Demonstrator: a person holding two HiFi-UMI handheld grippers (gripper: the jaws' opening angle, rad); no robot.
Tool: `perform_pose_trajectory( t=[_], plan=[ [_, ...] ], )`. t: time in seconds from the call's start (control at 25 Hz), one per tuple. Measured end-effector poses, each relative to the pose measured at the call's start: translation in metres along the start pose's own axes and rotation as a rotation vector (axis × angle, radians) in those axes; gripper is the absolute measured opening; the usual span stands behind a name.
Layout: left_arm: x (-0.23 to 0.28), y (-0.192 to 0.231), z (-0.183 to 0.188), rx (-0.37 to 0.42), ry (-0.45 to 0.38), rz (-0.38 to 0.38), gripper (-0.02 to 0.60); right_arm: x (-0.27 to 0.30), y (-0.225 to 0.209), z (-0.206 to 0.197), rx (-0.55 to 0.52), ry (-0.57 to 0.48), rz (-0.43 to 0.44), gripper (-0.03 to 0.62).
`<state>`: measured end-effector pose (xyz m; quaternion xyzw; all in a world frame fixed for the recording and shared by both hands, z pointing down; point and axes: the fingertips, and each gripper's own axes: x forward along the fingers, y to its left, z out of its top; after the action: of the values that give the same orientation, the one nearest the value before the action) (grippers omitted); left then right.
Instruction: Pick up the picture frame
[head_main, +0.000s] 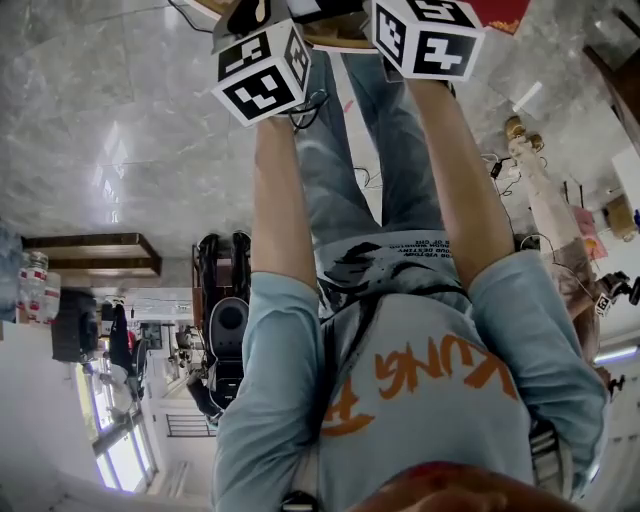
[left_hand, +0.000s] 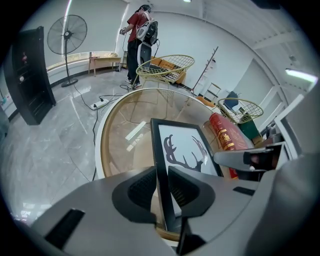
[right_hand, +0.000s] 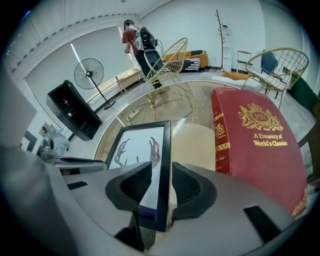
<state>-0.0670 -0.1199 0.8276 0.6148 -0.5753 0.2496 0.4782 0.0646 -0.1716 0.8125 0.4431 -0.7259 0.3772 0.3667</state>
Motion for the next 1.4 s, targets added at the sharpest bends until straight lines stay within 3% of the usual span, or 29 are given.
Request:
perform_pose_trajectory(
  t=[0.4,0.8,1.0,1.4],
  plan=[
    [0.01,-0.002,-0.004,-0.016,0.024,-0.003,0.106,0.016,0.003,-0.01,0.038,0.061,0.001,0.123],
    [0.014,-0.003,-0.007,-0.066,0.012,-0.019,0.107,0.017,-0.005,-0.01,0.143,0.035,0.042,0.103],
    [0.002,0.004,0.003,-0.17,0.027,-0.019,0.092,0.008,0.003,0.0,0.211,0.004,0.016,0.086],
    [-0.016,0.006,0.002,-0.168,0.006,-0.009,0.08,-0.006,0.011,-0.006,0.182,0.002,0.068,0.069]
  ],
)
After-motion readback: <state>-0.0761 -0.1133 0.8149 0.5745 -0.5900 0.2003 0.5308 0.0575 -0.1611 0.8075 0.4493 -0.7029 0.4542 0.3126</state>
